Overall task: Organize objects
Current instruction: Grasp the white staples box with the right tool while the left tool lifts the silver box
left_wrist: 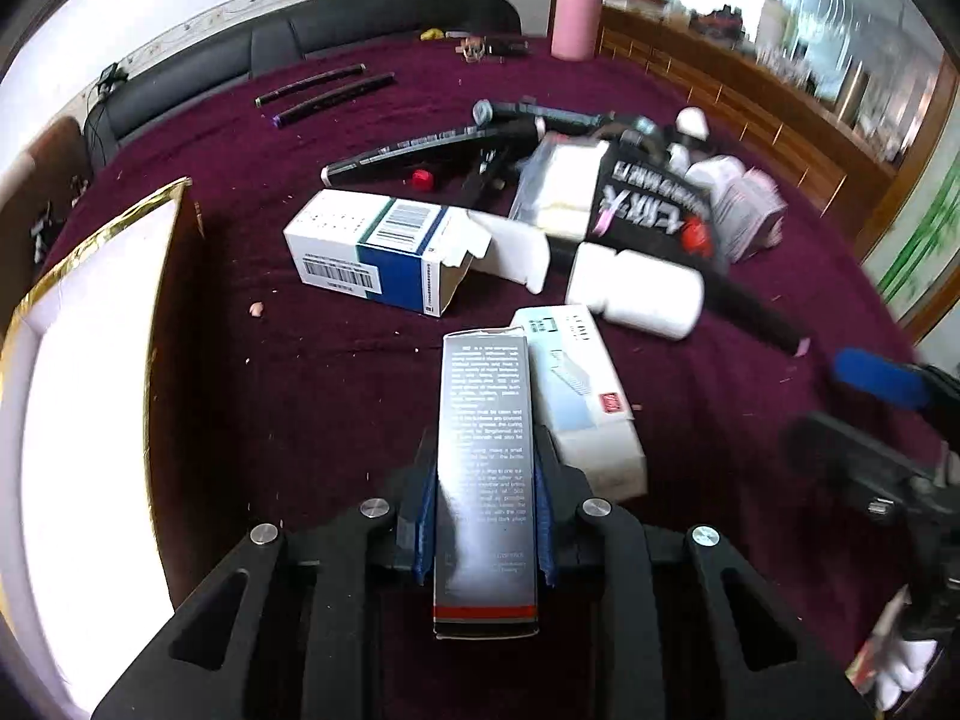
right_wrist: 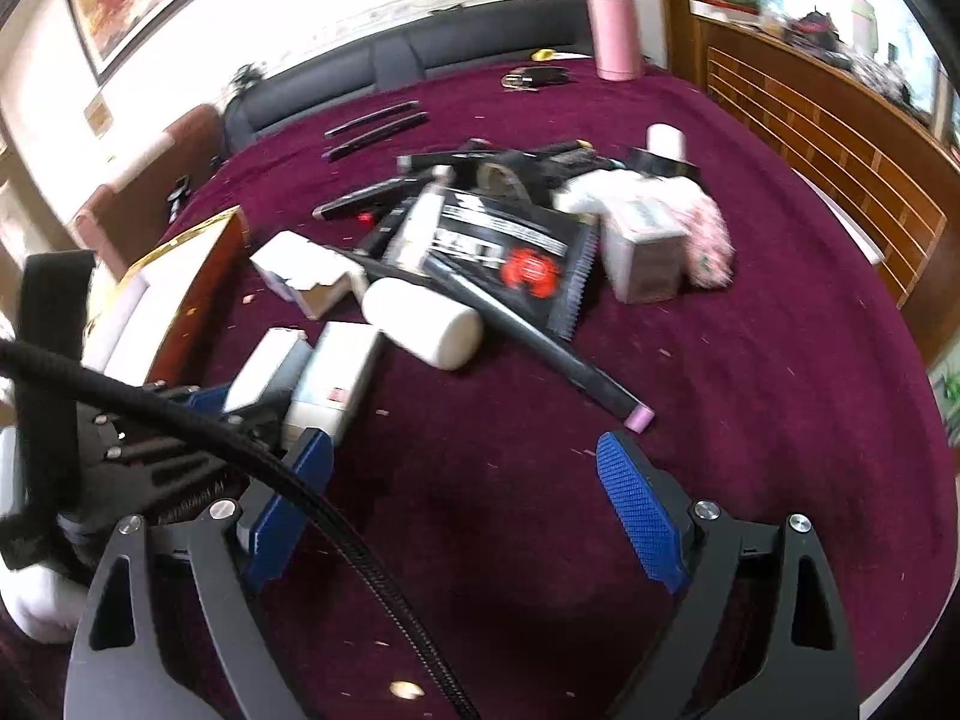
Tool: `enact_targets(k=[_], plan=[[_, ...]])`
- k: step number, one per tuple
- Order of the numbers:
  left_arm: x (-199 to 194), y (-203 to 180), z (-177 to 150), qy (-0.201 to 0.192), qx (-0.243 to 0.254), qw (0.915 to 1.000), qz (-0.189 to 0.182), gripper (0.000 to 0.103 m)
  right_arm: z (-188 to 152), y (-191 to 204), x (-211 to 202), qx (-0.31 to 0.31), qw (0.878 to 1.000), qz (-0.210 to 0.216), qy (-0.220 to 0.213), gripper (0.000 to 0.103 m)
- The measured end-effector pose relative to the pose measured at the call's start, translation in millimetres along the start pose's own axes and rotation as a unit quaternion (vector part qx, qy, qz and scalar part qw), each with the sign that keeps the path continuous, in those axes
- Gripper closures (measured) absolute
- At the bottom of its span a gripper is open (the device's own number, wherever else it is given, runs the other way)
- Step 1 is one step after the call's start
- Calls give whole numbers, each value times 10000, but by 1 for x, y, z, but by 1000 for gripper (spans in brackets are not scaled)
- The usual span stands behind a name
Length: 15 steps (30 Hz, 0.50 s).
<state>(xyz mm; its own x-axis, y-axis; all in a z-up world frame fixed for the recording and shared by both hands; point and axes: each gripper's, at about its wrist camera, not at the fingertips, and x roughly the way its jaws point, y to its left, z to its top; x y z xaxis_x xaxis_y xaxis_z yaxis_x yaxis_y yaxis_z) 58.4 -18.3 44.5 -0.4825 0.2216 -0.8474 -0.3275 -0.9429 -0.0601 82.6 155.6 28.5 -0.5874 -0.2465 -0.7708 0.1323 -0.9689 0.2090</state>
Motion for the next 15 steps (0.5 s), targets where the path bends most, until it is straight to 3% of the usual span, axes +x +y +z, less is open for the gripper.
enact_targets(k=[3, 8, 15], plan=[[-27, 8, -10, -154, -222, 9991, -332, 81, 11, 19, 8, -213, 9997, 42, 117, 12], [-72, 33, -26, -424, -505, 9963, -549, 81, 25, 56, 43, -488, 9975, -193, 466, 14], [-101, 65, -42, -655, -733, 9944, -388, 81, 26, 87, 85, -607, 9913, -693, 944, 40]])
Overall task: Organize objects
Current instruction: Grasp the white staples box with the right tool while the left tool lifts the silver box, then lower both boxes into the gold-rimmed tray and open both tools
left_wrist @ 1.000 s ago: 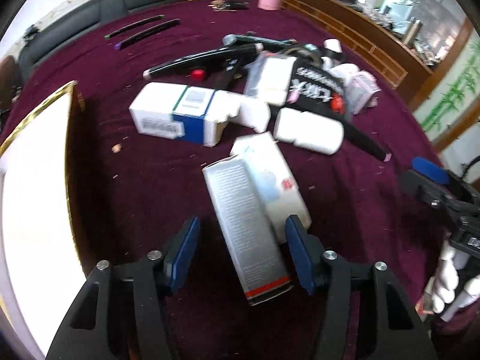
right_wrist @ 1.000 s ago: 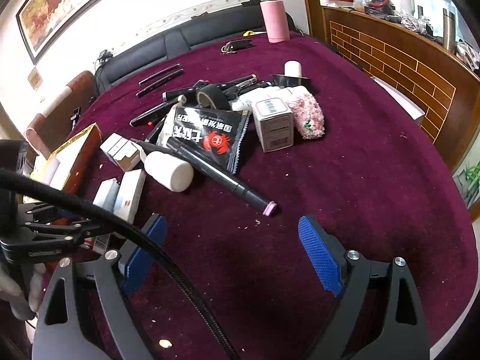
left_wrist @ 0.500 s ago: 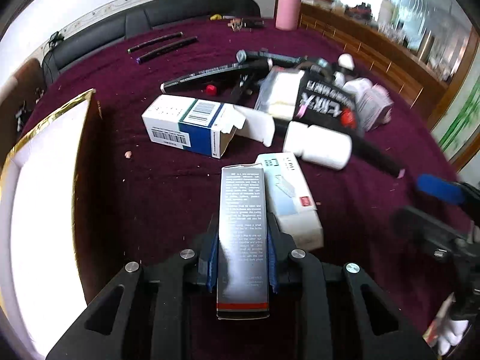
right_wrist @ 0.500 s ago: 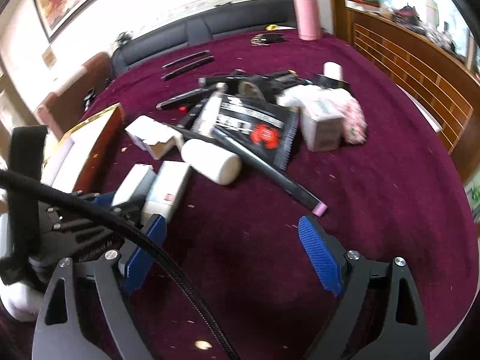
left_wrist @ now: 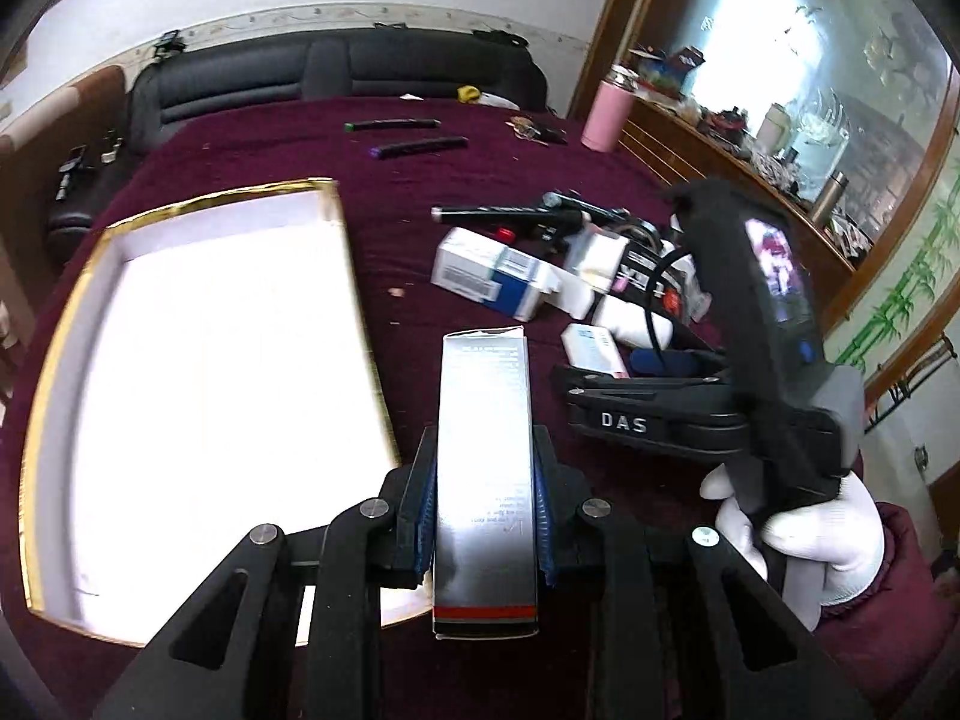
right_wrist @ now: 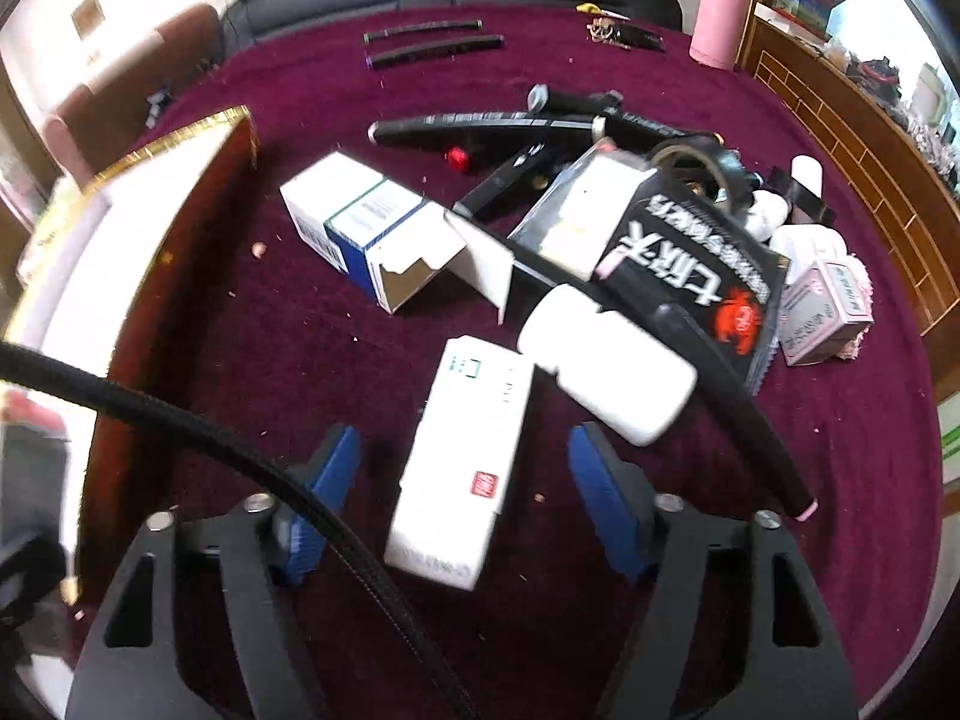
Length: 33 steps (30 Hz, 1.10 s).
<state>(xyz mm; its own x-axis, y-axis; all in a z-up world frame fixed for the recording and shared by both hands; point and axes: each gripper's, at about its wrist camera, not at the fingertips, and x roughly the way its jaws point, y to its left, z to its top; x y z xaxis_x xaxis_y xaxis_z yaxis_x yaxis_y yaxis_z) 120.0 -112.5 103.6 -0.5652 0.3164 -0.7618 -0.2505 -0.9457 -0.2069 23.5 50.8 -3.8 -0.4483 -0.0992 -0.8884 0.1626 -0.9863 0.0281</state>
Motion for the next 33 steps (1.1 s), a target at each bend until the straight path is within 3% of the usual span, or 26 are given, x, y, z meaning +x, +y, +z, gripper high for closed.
enact_targets(k=[2, 4, 9, 16, 19, 23, 29, 33], plan=[[-3, 7, -2, -33, -66, 10000, 35, 81, -2, 6, -1, -58, 9999, -138, -82, 49], [-5, 11, -5, -68, -103, 9999, 64, 81, -4, 7, -4, -40, 9998, -121, -118, 75], [-11, 21, -5, -184, -212, 9996, 87, 81, -9, -7, -21, 182, 9989, 407, -124, 75], [-41, 37, 14, -455, -296, 9985, 19, 81, 4, -2, -92, 68, 9905, 1205, -660, 75], [-55, 49, 39, -590, -287, 9978, 48, 81, 26, 13, -117, 11, 9814, 1758, -771, 75], [-55, 68, 76, -659, -206, 9968, 396, 81, 71, 40, -125, 38, 9661, 2516, -576, 74], [3, 122, 122, -215, -629, 9965, 506, 81, 118, 91, -78, 72, 9714, 2365, -202, 74], [51, 159, 130, 80, -1111, 9934, 256, 81, 131, 108, -36, 293, 9737, 2254, 114, 74]])
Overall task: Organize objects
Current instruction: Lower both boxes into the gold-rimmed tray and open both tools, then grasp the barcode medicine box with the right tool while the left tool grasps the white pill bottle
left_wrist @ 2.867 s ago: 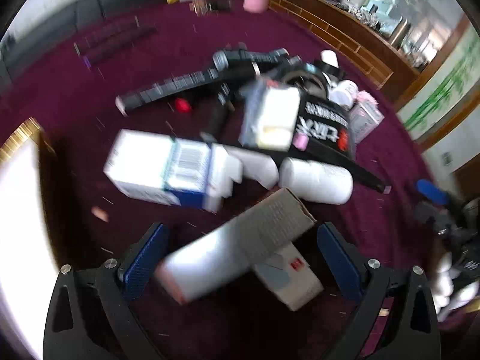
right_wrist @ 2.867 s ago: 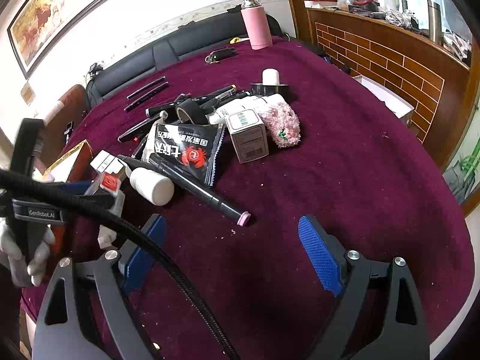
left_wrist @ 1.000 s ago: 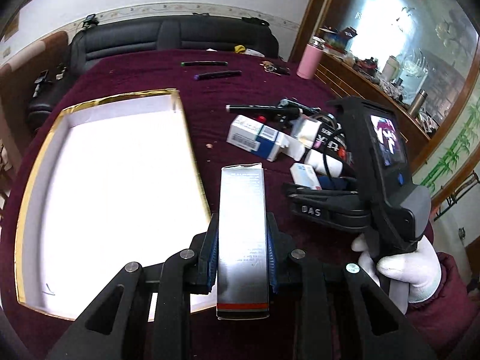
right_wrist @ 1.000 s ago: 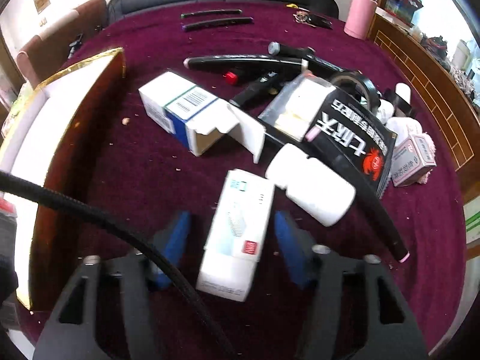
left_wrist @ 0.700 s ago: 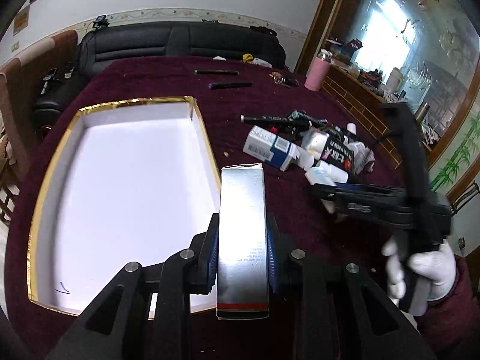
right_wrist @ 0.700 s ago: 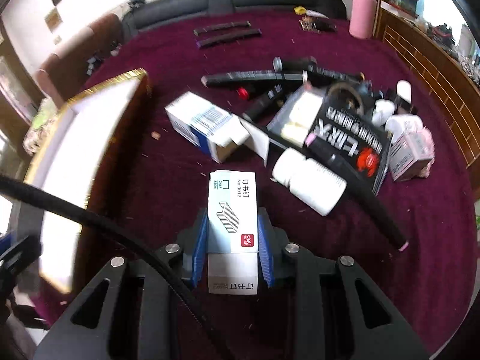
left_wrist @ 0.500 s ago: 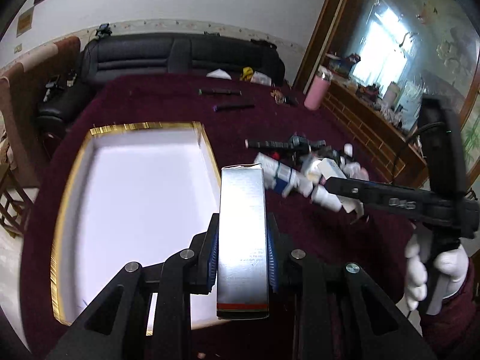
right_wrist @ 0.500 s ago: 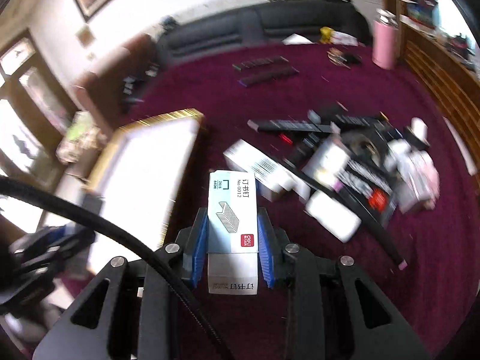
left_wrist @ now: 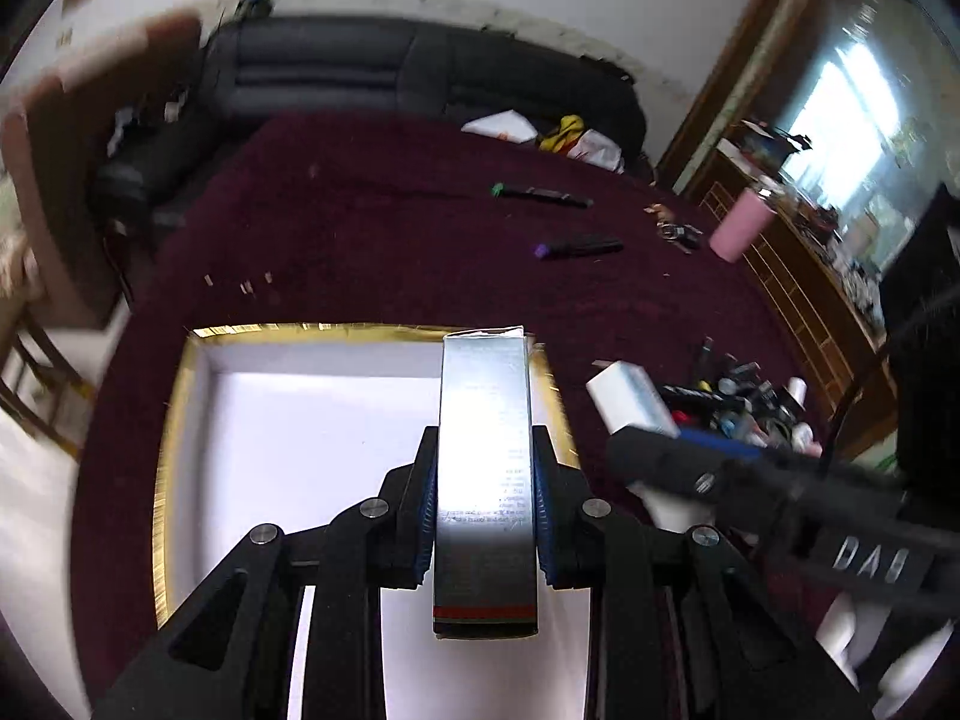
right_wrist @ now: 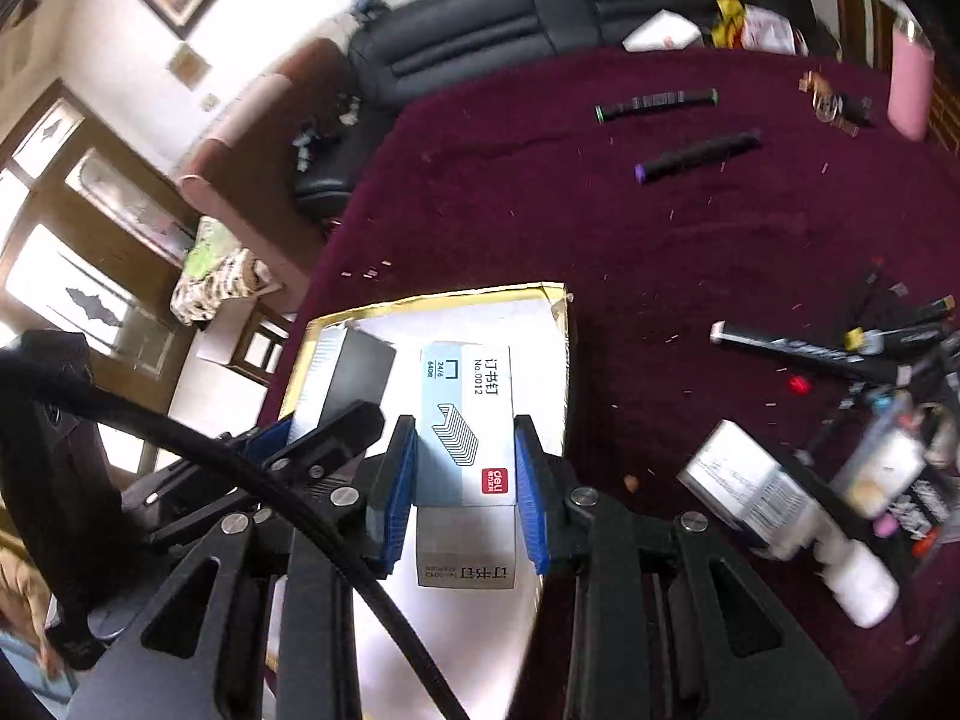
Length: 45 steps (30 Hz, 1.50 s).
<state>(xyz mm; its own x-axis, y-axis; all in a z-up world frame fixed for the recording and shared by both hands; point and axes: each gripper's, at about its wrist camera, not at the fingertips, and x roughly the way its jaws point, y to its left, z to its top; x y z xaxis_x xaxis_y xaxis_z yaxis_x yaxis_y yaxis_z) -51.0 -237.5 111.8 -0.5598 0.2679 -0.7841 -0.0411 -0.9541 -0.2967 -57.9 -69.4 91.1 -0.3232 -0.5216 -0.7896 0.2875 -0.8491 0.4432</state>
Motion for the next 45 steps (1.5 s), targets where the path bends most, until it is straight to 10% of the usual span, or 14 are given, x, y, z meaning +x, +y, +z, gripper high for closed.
enact_targets(k=[28, 32, 39, 42, 45], plan=[[89, 73, 0, 346, -1724, 9797, -958, 67, 24, -23, 65, 348, 9984, -451, -6, 67], [81, 74, 1, 201, -1910, 9735, -1240, 41, 20, -19, 44, 192, 9990, -363, -202, 67], [43, 67, -8, 192, -2007, 9687, -1450, 41, -7, -20, -30, -317, 9959, -338, -772, 65], [8, 43, -23, 143, -1801, 9721, -1496, 40, -30, -32, -63, -593, 9934, -373, -904, 34], [-27, 9, -47, -34, -1353, 9760, -1708, 40, -54, -54, -75, -766, 9935, -450, -710, 34]])
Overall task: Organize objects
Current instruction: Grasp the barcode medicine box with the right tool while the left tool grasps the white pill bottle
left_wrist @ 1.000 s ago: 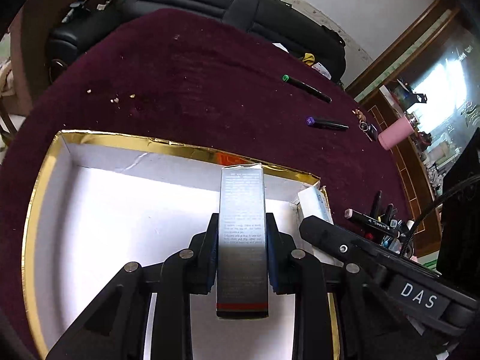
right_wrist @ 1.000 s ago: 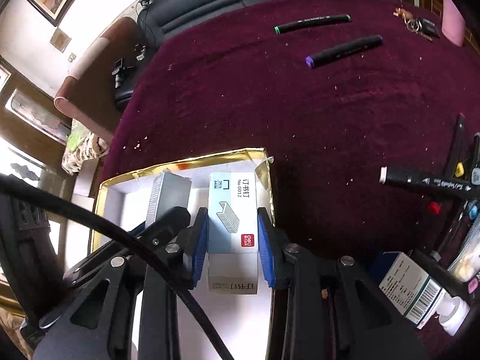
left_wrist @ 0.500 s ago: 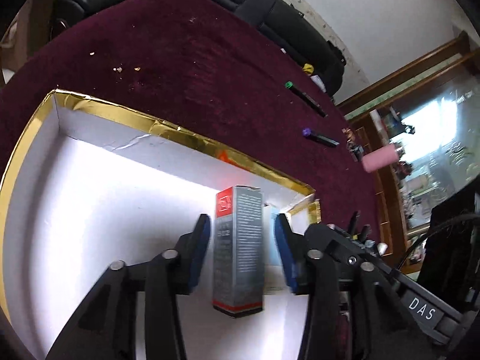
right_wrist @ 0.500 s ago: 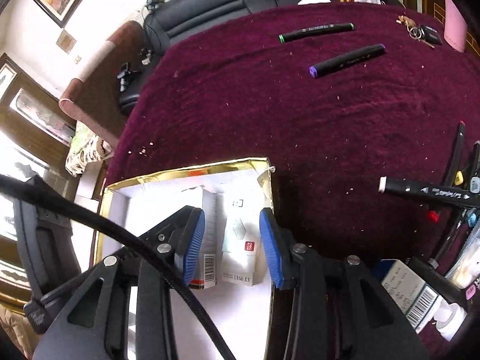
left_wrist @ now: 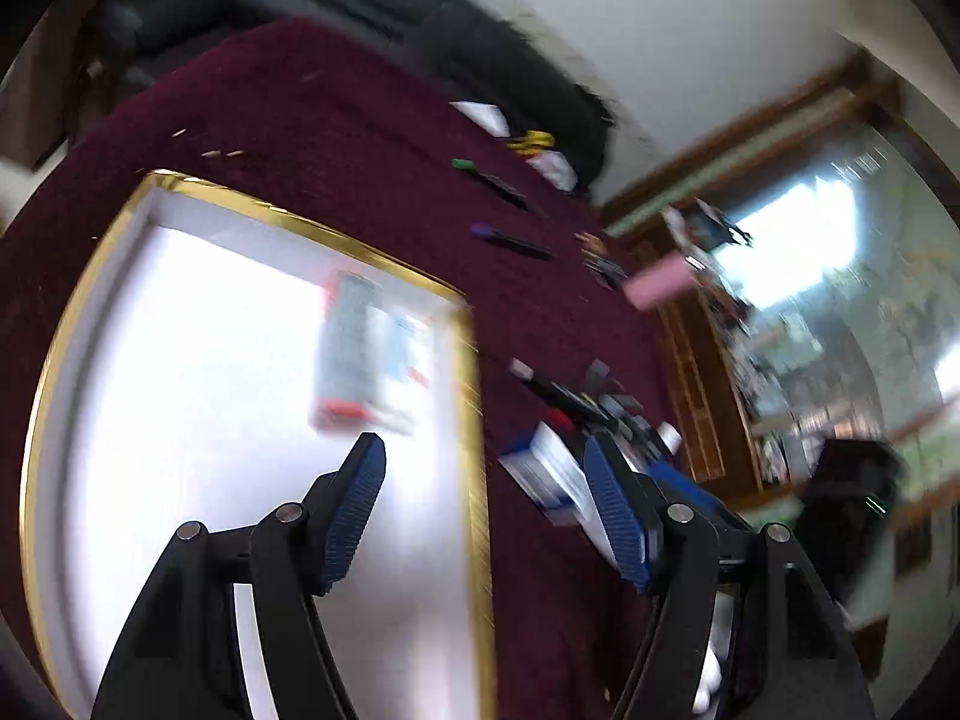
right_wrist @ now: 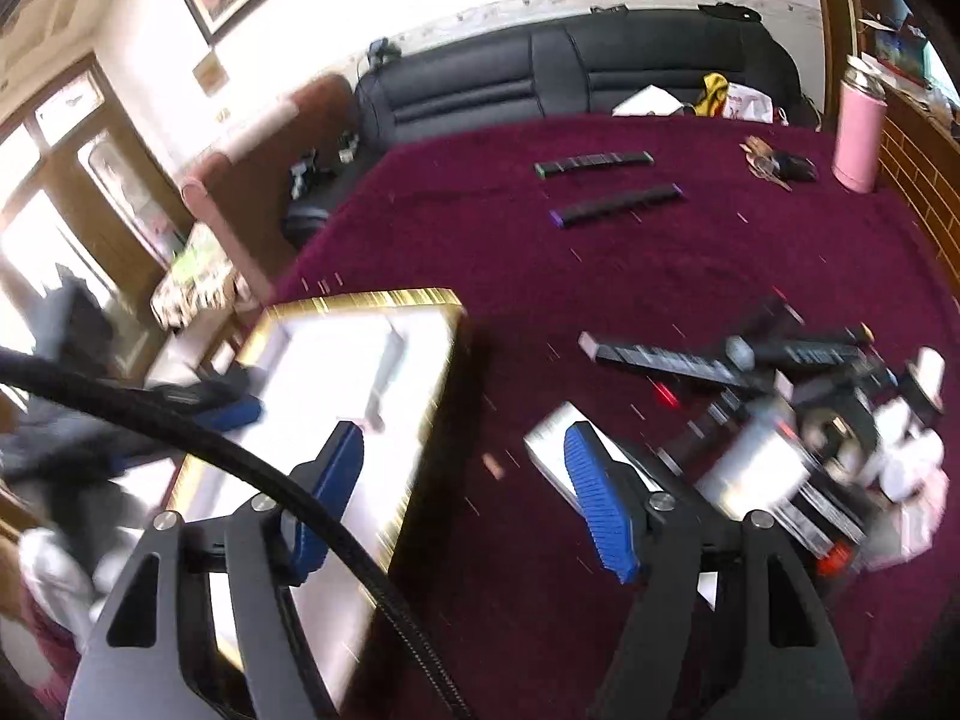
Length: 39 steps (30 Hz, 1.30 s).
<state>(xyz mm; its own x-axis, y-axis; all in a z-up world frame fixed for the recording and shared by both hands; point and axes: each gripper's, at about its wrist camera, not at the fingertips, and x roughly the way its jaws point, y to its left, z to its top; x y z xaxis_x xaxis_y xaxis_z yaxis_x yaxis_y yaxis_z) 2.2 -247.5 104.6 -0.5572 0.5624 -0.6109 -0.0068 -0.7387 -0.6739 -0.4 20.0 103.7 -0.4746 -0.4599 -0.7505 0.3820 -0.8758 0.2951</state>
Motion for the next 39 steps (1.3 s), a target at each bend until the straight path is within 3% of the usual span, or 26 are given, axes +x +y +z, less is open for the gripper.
enact_targets(k=[7, 11, 15, 17, 19, 21, 27, 32, 39], plan=[[-1, -41, -58, 172, 553, 9976, -377, 40, -30, -46, 0, 235, 9989, -283, 273, 34], [1, -46, -70, 239, 572, 9975, -338, 40, -13, -42, 21, -243, 9980, -462, 368, 34], [-12, -48, -72, 70, 611, 9980, -138, 40, -3, -35, 55, -653, 9933, -729, 608, 34], [-17, -47, -72, -3, 621, 9980, -84, 40, -3, -35, 73, -710, 9916, -765, 760, 41], [-17, -48, -72, -43, 634, 9980, -22, 40, -5, -37, 85, -663, 9892, -914, 930, 67], [-16, -49, -72, -54, 694, 9976, 17, 40, -9, -44, 85, -415, 9905, -856, 996, 71], [8, -66, -73, 236, 1035, 9943, 77, 40, -32, -82, 16, 461, 9973, -155, 543, 71], [53, -92, -79, 662, 1416, 9875, 180, 40, -73, -130, -61, 970, 9951, -171, 84, 71], [128, -126, -97, 1261, 1677, 9766, 470, 41, -107, -180, -93, 1574, 9875, -36, -34, 70]])
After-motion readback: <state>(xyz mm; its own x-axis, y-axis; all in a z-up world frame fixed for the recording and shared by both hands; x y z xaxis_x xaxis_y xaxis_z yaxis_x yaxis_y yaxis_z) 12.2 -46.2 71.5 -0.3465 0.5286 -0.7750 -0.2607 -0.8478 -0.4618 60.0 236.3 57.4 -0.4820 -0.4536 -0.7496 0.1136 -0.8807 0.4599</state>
